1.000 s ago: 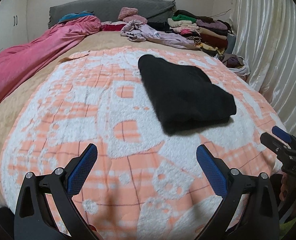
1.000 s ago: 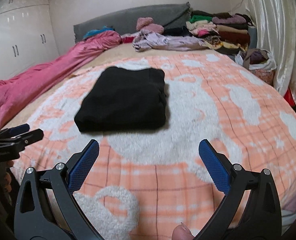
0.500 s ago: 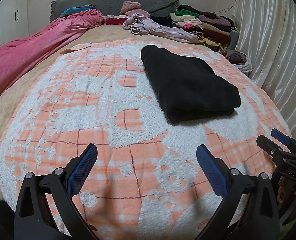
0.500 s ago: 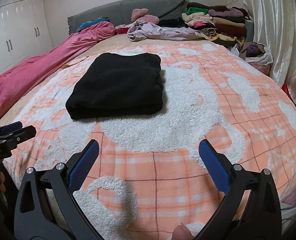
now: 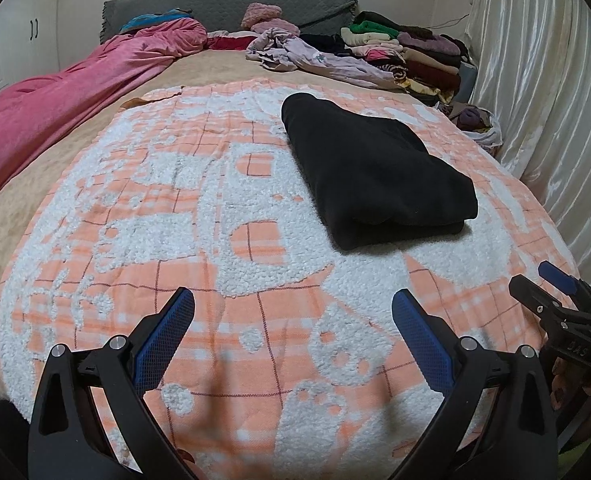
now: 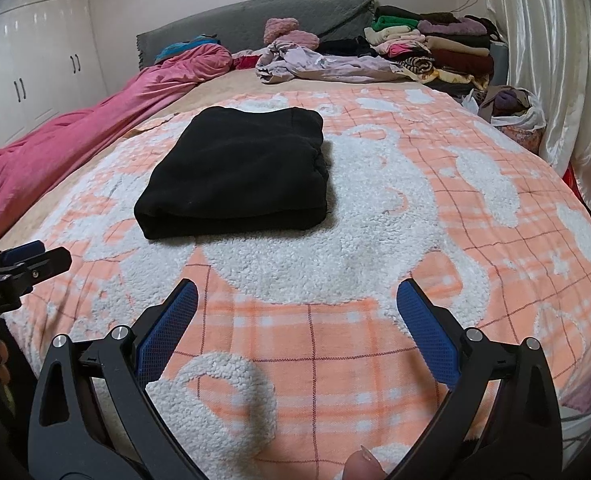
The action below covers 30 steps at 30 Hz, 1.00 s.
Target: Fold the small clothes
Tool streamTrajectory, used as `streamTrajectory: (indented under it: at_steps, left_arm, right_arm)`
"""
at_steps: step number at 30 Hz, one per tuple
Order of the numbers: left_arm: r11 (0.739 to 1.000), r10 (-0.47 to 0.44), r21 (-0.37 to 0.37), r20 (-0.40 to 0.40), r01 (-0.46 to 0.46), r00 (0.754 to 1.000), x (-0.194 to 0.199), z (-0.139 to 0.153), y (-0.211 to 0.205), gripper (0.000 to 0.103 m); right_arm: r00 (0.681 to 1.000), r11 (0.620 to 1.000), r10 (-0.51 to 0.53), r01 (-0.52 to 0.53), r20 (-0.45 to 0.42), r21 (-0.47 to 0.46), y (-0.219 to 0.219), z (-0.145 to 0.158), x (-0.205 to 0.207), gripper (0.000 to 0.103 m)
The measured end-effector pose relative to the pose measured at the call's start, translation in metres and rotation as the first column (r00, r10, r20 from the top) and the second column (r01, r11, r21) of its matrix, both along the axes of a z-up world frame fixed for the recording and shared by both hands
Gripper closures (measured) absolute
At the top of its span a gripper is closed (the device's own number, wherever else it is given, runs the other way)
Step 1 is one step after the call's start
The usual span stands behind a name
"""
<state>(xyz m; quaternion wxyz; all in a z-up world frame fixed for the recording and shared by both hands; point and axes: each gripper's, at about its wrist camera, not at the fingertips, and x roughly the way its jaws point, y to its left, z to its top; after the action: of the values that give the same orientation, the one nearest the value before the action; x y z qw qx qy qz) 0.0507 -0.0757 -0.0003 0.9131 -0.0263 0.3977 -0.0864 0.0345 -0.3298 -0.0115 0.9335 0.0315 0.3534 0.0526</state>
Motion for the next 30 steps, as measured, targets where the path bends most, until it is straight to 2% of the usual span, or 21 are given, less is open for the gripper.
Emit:
streamTrajectory:
  at_steps: [30]
  left_arm:
    - [1.000,-0.001,0.019,0.005,0.001,1.000,-0.0018,0.0054,-0.0018,0.004]
  right_arm:
    - [1.000,1.000,-0.008,0.008,0.001,-0.006,-0.0021,0.0009,-0.0012,0.009]
